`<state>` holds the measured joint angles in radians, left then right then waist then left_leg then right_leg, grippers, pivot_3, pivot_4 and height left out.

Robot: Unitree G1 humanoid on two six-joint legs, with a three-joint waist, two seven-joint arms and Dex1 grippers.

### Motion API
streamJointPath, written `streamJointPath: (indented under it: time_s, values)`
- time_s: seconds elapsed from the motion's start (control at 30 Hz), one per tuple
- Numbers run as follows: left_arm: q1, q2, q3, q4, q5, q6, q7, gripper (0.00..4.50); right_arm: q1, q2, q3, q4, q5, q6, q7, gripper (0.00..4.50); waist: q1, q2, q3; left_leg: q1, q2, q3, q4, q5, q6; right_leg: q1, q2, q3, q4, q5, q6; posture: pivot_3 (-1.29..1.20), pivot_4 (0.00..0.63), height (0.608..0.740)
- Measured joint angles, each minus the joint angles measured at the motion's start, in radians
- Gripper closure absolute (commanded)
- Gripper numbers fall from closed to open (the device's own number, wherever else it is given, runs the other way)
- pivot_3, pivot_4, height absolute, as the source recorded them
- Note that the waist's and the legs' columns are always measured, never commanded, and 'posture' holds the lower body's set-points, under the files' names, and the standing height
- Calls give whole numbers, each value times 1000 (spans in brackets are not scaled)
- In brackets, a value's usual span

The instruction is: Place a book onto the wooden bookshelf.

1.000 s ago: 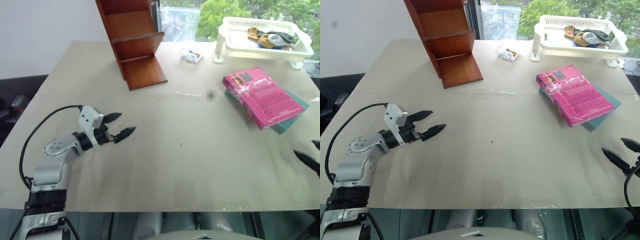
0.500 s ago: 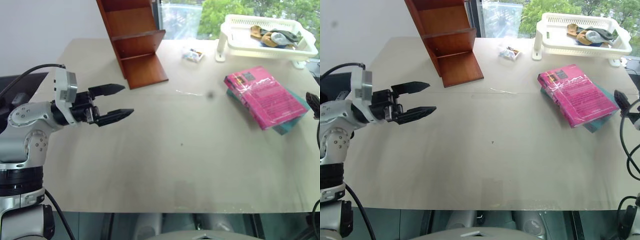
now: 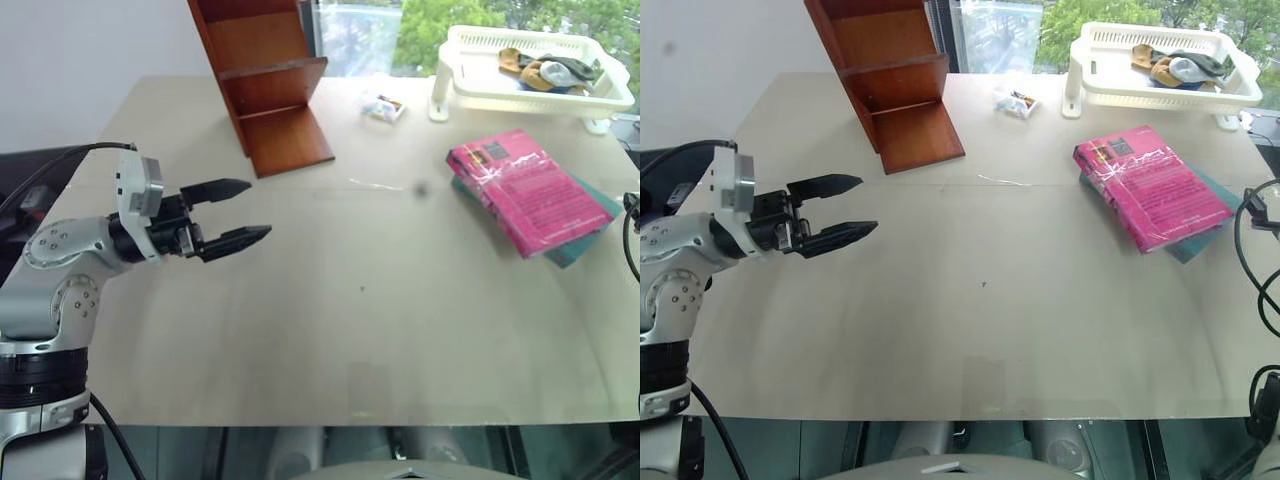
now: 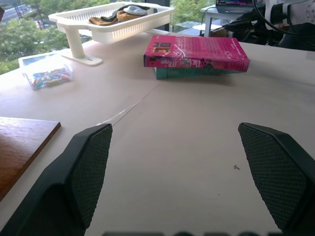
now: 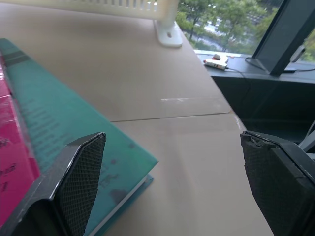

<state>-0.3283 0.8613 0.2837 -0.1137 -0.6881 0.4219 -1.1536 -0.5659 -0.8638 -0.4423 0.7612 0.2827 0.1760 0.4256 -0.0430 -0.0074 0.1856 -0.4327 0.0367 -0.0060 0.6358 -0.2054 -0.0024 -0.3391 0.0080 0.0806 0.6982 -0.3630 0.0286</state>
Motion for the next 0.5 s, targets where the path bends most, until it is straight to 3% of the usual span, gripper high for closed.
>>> streamJointPath:
  time_s: [0.2, 0.33, 0.5]
  values:
    - [-8, -1, -1, 17, 7, -18, -4, 66, -51, -46, 31, 173, -48, -157, 53, 0, 1, 0, 0, 0, 0, 1, 0, 2, -3, 0, 0, 0, -1, 0, 0, 0, 150, 740]
    - [-45, -25, -19, 46, 19, -27, -7, 66, -123, -70, 17, 322, -6, -111, 226, 0, 0, 0, 0, 1, 0, 1, 0, 2, -3, 1, 1, 0, -1, 0, 0, 0, 150, 740]
    - [-87, -37, -51, 70, 34, -37, -24, 66, -172, -75, 34, 437, -17, -102, 318, 0, -2, 0, 0, 1, 0, 1, 1, 2, -3, 1, 1, 0, 0, 0, 0, 0, 150, 740]
